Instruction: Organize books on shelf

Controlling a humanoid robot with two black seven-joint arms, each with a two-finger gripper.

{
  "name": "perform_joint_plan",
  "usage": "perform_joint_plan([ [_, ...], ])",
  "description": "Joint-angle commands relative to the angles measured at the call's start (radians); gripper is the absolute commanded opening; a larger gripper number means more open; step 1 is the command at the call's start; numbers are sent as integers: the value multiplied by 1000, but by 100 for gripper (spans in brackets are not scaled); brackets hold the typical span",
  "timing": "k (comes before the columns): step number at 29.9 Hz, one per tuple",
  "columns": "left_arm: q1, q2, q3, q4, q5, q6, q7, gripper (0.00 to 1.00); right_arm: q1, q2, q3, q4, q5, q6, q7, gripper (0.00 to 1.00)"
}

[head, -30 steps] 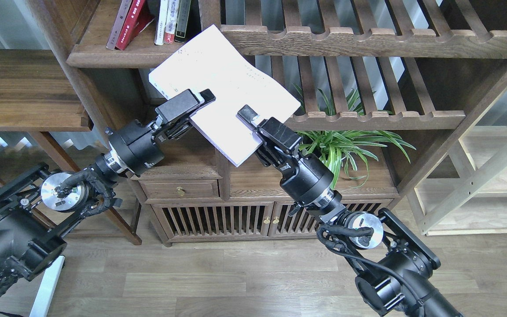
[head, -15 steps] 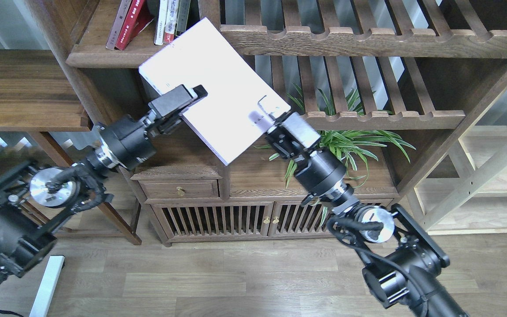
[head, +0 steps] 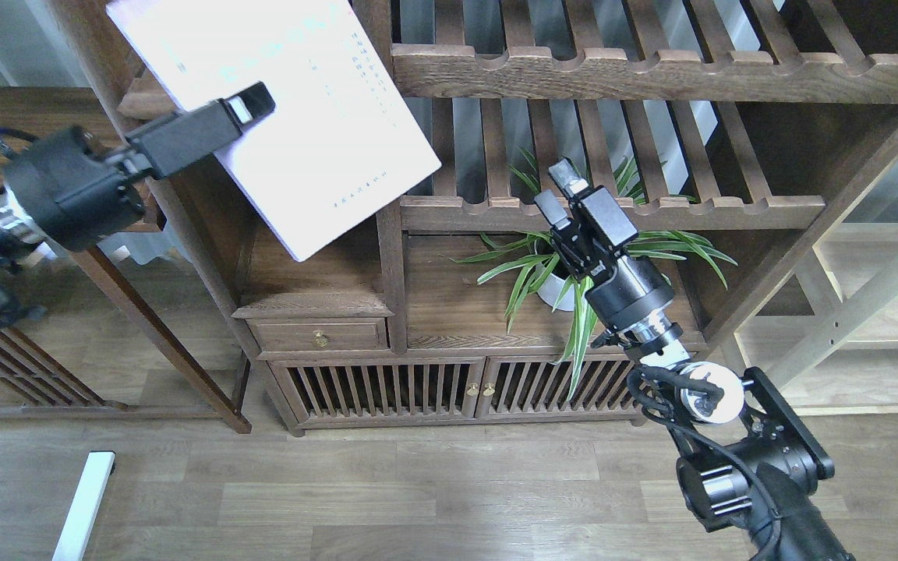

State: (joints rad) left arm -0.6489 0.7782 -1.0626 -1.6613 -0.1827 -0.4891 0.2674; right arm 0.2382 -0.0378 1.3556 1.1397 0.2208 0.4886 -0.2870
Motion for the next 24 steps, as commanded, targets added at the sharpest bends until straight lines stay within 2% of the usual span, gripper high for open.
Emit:
perform_joint_plan([
  [1, 0, 23, -140, -38, 75, 0, 6, 0, 0, -8, 0, -2, -1, 0, -1, 83],
  [2, -1, 24, -173, -43, 94, 0, 9, 0, 0, -11, -3, -2, -1, 0, -1, 83],
  [7, 2, 26, -316, -49, 172, 0, 85, 0, -31, -16, -29, -2, -3, 0, -3, 83],
  [15, 2, -16, -382, -98, 402, 0, 82, 0, -56, -56, -26, 3, -3, 0, -4, 83],
  [19, -8, -85, -419, -112, 523, 186, 82, 0, -74, -70, -18, 3, -3, 0, -4, 83],
  [24, -14, -148, -442, -112, 667, 328, 82, 0, -100, -88, -13, 2, -3, 0, -4, 83],
])
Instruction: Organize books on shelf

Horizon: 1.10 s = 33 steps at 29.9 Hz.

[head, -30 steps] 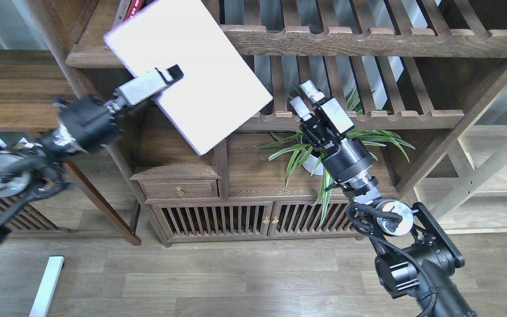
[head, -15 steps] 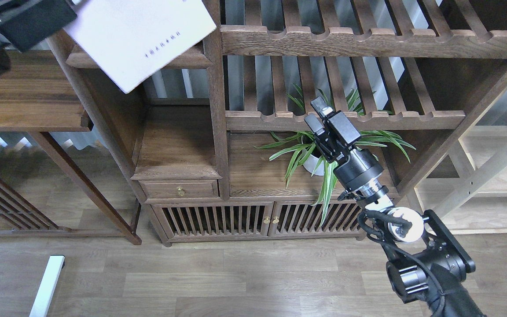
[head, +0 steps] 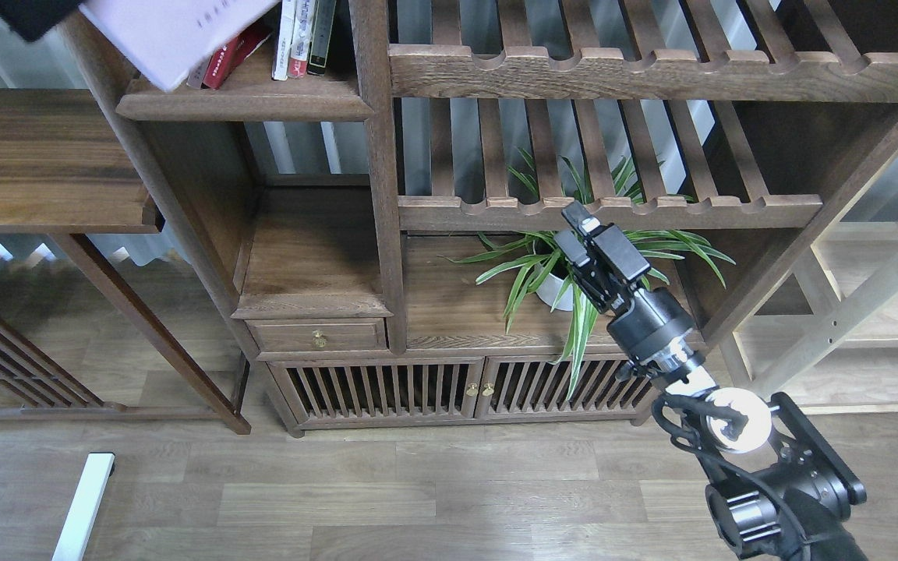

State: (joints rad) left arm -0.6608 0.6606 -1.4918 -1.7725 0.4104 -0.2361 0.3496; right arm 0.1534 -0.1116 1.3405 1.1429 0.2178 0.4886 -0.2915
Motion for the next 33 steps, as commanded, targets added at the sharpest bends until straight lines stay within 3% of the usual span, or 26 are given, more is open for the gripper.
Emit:
perform_joint_plan([
  [1, -2, -39, -12, -1, 99, 99, 0, 0, -21, -25, 2, -2, 0, 0, 0, 83],
  [5, -16, -113, -10, -1, 197, 191, 8, 0, -34, -42, 3, -2, 2, 0, 0, 83],
  [8, -66, -197, -2, -1, 326, 306, 20, 0, -38, -56, 6, -2, 5, 0, 0, 83],
  [12, -140, -294, 59, 8, 458, 441, 67, 0, -40, -89, 8, -2, 9, 0, 0, 82],
  [26, -165, -292, 168, 67, 553, 547, 77, 0, -41, -122, 37, -5, 52, 0, -1, 82],
  [33, -169, -286, 177, 156, 562, 549, 68, 0, -43, -120, 35, -8, 63, 0, -1, 82],
])
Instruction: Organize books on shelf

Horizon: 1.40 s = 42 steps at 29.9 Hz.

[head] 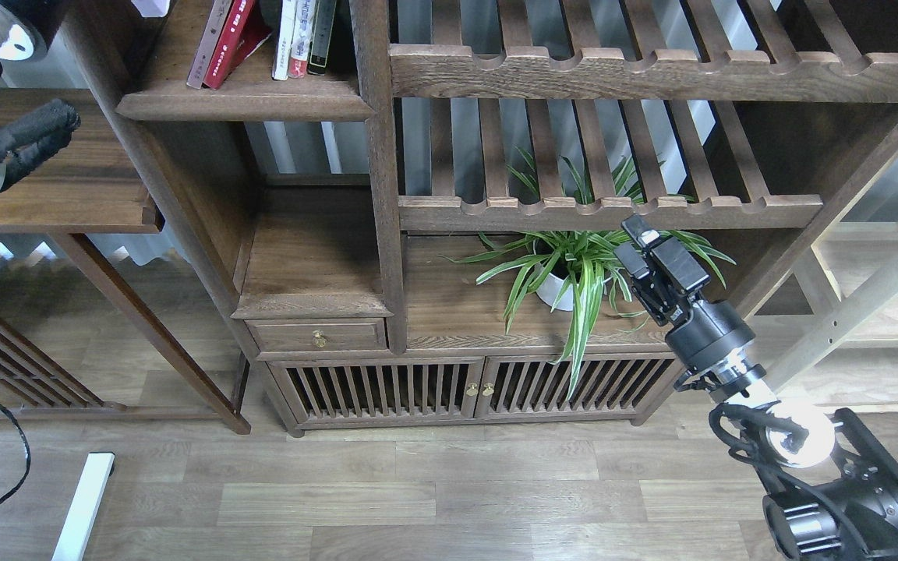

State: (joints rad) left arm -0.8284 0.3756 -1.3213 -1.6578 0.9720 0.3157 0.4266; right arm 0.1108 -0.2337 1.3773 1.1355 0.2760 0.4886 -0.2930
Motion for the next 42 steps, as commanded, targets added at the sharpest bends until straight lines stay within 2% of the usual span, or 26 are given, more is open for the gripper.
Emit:
perform_joint_plan([
  [1, -12, -4, 17, 64, 1, -3, -14, 0, 1, 2, -1, 0, 8, 0, 0, 82],
  [4, -69, -6, 60, 127, 1, -1, -35, 0, 1, 2, -1, 0, 29, 0, 0, 81],
  [15, -251, -18, 163, 366, -15, -14, -65, 0, 1, 2, -1, 1, 57, 0, 0, 80],
  [19, -297, -18, 206, 438, -45, -17, -92, 0, 1, -1, 0, 1, 71, 0, 0, 80],
  [27, -420, -18, 404, 604, -193, -15, -170, 0, 1, -13, 12, 3, 84, 0, 0, 80],
  [31, -436, -32, 427, 636, -211, -6, -178, 0, 1, -13, 22, 3, 89, 0, 0, 80],
  [37, -430, -32, 432, 644, -210, 9, -221, 0, 1, -16, 31, 3, 98, 0, 0, 80],
  [42, -423, -35, 447, 655, -211, 11, -239, 0, 1, -29, 29, 3, 107, 0, 0, 80],
])
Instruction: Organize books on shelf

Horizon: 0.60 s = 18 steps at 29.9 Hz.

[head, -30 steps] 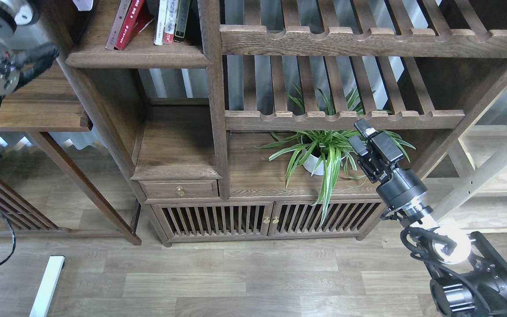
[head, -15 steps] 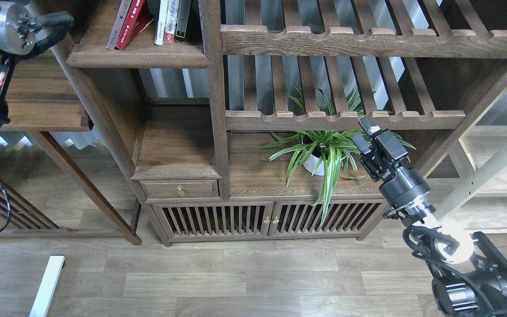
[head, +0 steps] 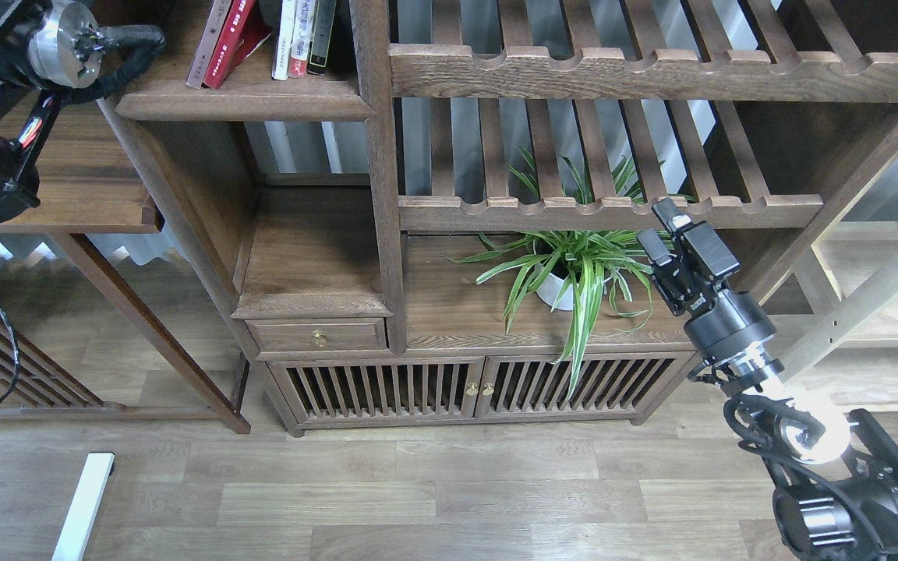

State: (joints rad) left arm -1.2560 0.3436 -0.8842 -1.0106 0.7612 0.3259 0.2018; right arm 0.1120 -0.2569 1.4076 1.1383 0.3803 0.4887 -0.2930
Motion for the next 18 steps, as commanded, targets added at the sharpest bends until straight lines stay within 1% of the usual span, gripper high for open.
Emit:
perform_joint_plan([
  [1, 4, -6, 13, 10, 0, 1, -25, 0, 0, -5, 1, 1, 3, 0, 0, 80],
  [2, 4, -14, 16, 20, 0, 1, -39, 0, 0, -5, 1, 0, 3, 0, 0, 80],
  [5, 0, -28, 19, 52, 0, 1, -45, 0, 0, -7, 1, 1, 5, 0, 0, 80],
  [10, -5, -35, 21, 66, 0, 2, -27, 1, 0, -10, 7, 0, 5, 0, 0, 80],
  [11, -5, -35, 21, 70, 0, 1, -24, 2, 0, -10, 8, 1, 5, 0, 0, 80],
  [12, -5, -35, 24, 75, 0, 1, -19, 5, 0, -10, 8, 1, 5, 0, 0, 80],
  [13, -6, -35, 28, 79, 0, 1, -18, 8, 0, -11, 8, 0, 5, 0, 0, 80],
  [14, -8, -35, 37, 82, 0, 1, -16, 14, 0, -12, 8, 0, 5, 0, 0, 80],
  [18, -10, -28, 70, 86, 0, -10, -9, 15, 1, -15, 8, 0, 5, 0, 0, 80],
])
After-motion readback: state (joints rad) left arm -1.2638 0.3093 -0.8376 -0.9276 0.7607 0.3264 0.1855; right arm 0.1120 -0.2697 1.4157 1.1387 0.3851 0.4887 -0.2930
